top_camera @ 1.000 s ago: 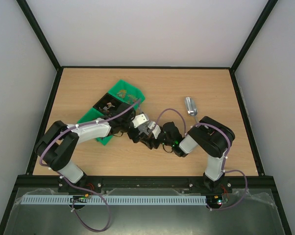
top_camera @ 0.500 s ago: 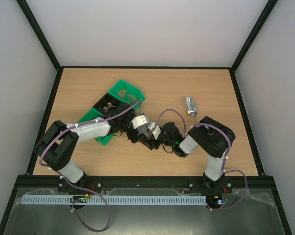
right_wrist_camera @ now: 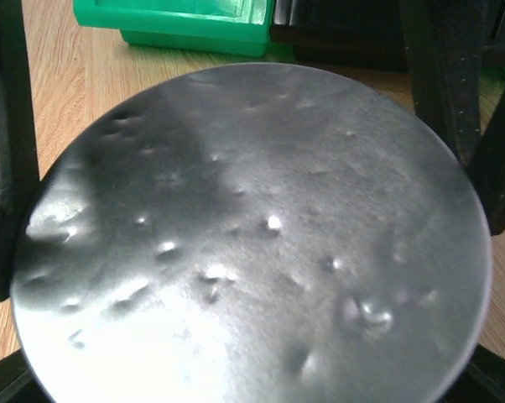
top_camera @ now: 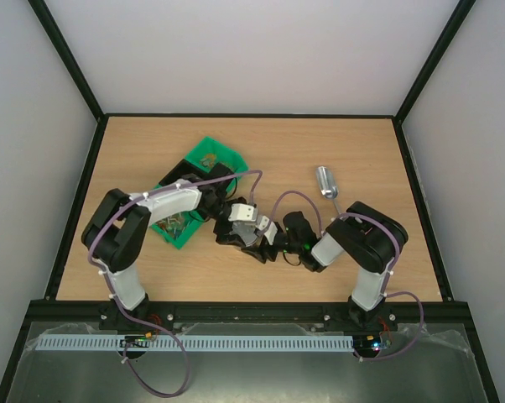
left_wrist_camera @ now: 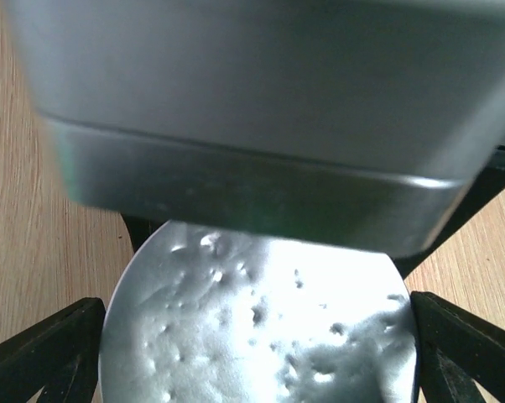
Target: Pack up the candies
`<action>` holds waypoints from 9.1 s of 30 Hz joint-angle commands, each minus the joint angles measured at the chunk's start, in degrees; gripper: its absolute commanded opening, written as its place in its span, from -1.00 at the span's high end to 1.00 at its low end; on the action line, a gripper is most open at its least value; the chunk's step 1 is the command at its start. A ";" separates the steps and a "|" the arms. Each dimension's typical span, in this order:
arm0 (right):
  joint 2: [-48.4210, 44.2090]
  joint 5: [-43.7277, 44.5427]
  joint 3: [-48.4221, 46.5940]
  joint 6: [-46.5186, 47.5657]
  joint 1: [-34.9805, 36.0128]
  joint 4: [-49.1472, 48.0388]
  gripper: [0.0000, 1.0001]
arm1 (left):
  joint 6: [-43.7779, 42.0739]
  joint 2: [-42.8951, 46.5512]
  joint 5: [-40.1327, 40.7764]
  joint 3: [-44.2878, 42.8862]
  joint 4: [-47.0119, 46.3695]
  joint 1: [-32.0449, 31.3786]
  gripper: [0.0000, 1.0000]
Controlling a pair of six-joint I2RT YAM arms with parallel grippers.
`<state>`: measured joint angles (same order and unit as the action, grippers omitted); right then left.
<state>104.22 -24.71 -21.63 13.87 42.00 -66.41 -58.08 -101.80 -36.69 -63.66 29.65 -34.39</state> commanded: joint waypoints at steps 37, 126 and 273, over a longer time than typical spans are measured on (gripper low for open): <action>2.63 6.47 -1.15 -6.13 0.67 4.63 0.18 | 23.07 16.79 13.17 20.97 -26.91 -4.02 -0.99; -0.06 0.65 2.21 -0.55 0.71 5.79 0.27 | 6.93 9.05 4.49 9.77 -11.30 3.15 -0.99; -0.48 -6.86 2.06 4.15 0.71 7.44 0.30 | -13.54 6.17 -0.86 7.73 2.20 0.06 -0.67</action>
<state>103.90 -26.09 -21.12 13.98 42.76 -66.06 -51.77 -91.57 -33.82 -50.98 17.65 -35.79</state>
